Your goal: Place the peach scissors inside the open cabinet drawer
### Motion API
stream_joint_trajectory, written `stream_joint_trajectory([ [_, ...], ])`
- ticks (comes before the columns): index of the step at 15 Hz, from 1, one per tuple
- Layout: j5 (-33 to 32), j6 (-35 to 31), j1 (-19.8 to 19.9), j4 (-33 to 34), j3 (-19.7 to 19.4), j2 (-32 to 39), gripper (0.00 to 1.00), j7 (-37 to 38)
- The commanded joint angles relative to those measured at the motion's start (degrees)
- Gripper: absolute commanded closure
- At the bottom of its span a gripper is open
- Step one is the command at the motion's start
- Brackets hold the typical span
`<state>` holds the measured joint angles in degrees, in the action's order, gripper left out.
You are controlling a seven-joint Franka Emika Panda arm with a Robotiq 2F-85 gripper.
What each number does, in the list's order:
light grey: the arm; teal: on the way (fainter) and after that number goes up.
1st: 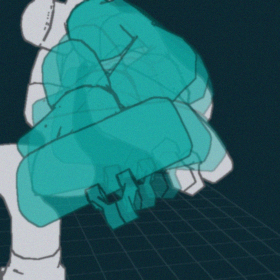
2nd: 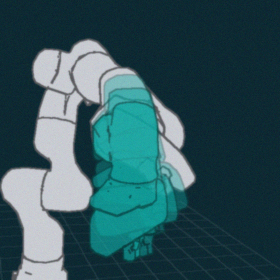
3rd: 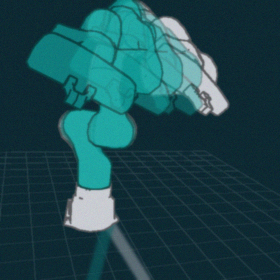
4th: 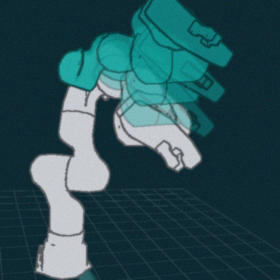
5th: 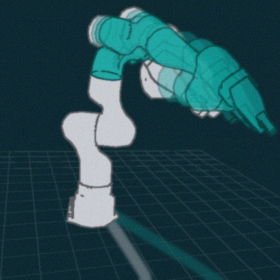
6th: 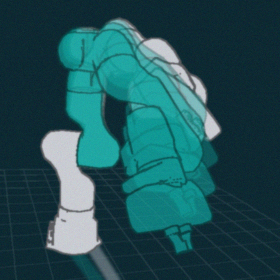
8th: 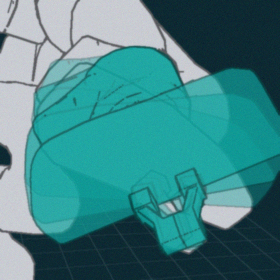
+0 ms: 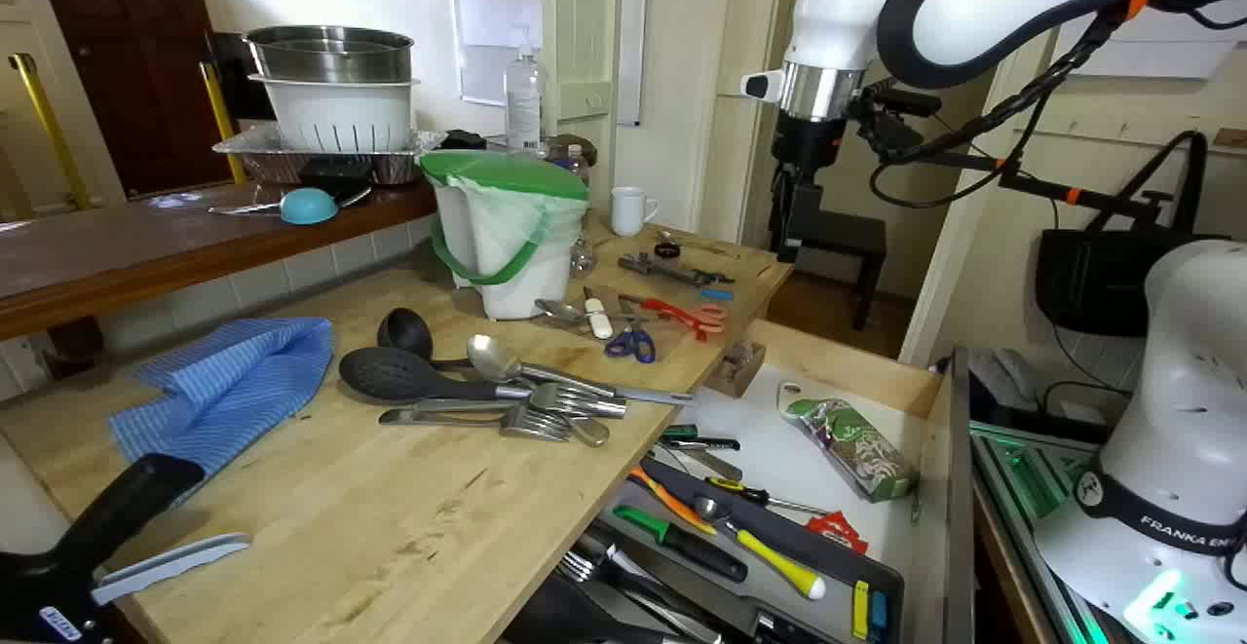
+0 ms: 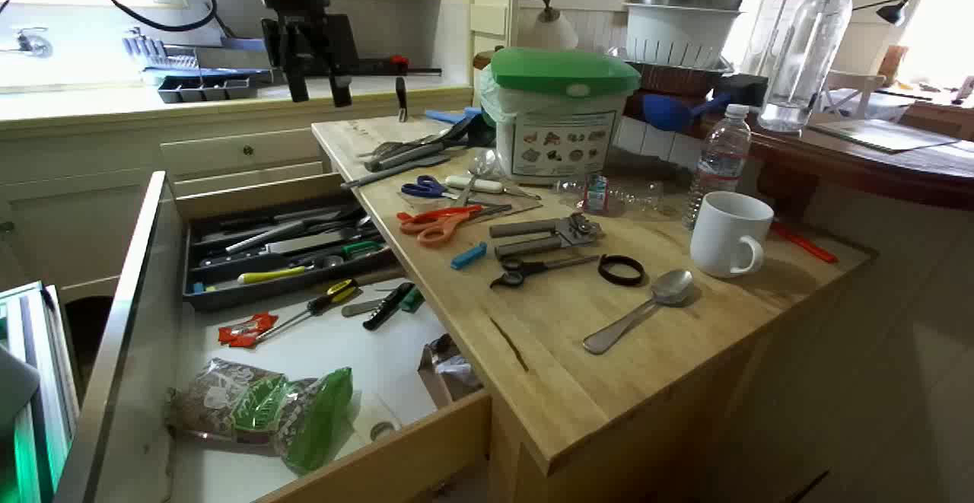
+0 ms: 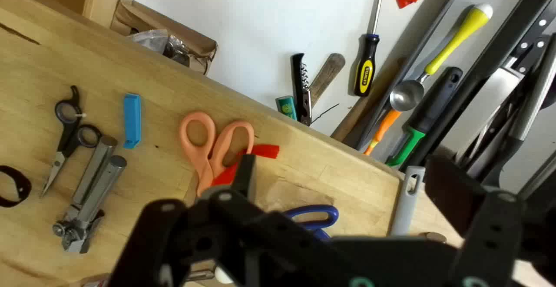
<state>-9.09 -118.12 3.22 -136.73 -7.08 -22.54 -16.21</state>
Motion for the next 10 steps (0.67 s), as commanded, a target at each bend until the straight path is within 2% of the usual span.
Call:
stream_joint_trajectory([
  [1, 0.05, 0.13, 0.07, 0.10, 0.08, 0.01, 0.00, -0.03],
  [4, 0.17, -0.81, 0.13, 0.25, -0.33, 0.39, 0.00, -0.61],
  [8, 5.11, -6.94, -0.17, 2.89, -4.53, 4.52, 0.00, -5.63],
  [10, 6.82, -9.31, 0.33, 4.56, -5.75, 7.18, 0.00, -5.80],
])
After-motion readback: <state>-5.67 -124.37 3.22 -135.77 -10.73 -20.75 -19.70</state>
